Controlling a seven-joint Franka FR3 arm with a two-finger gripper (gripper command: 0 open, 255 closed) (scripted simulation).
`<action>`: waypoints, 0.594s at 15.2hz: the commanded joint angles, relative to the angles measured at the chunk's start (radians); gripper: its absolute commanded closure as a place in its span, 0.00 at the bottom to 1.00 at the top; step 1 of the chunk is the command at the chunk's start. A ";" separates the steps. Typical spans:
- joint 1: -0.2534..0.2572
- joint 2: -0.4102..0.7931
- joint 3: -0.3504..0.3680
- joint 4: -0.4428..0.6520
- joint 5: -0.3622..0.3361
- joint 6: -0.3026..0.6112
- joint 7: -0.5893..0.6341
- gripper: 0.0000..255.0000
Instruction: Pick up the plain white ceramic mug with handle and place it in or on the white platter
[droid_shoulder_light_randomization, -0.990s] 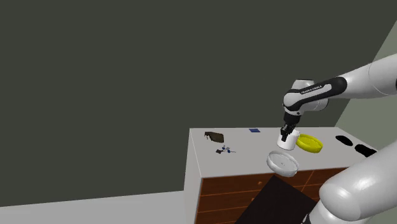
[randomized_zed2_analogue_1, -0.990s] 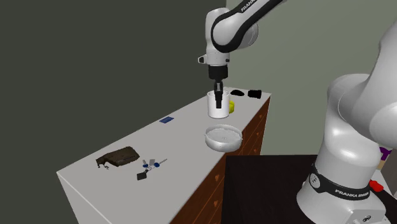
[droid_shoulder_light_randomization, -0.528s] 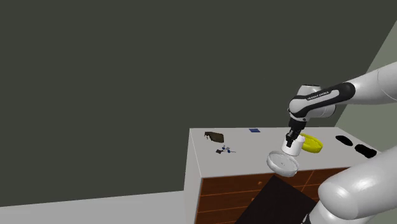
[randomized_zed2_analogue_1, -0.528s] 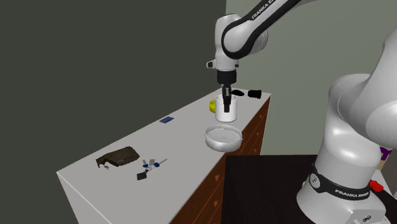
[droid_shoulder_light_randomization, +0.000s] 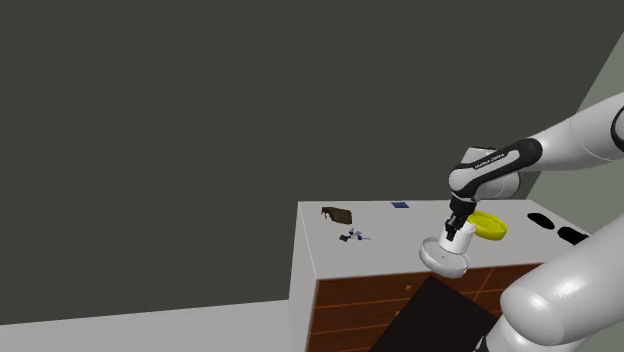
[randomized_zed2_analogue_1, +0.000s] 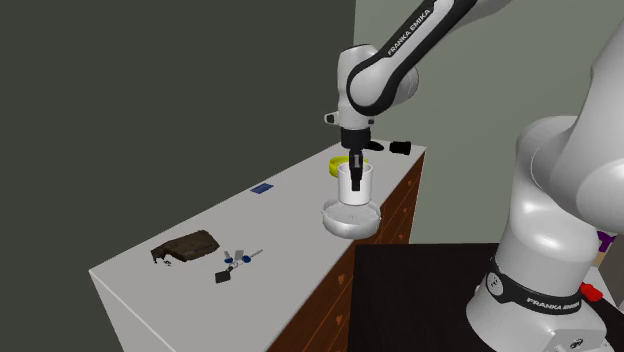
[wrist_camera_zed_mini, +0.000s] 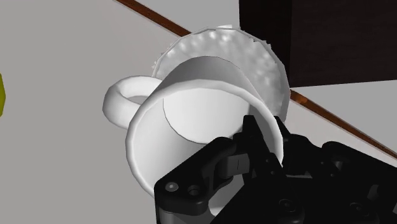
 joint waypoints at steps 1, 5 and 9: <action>0.005 0.030 -0.008 -0.005 0.010 0.035 -0.008 1.00; 0.012 0.076 -0.017 -0.017 0.027 0.092 -0.021 1.00; 0.012 0.076 -0.017 -0.017 0.027 0.092 -0.021 1.00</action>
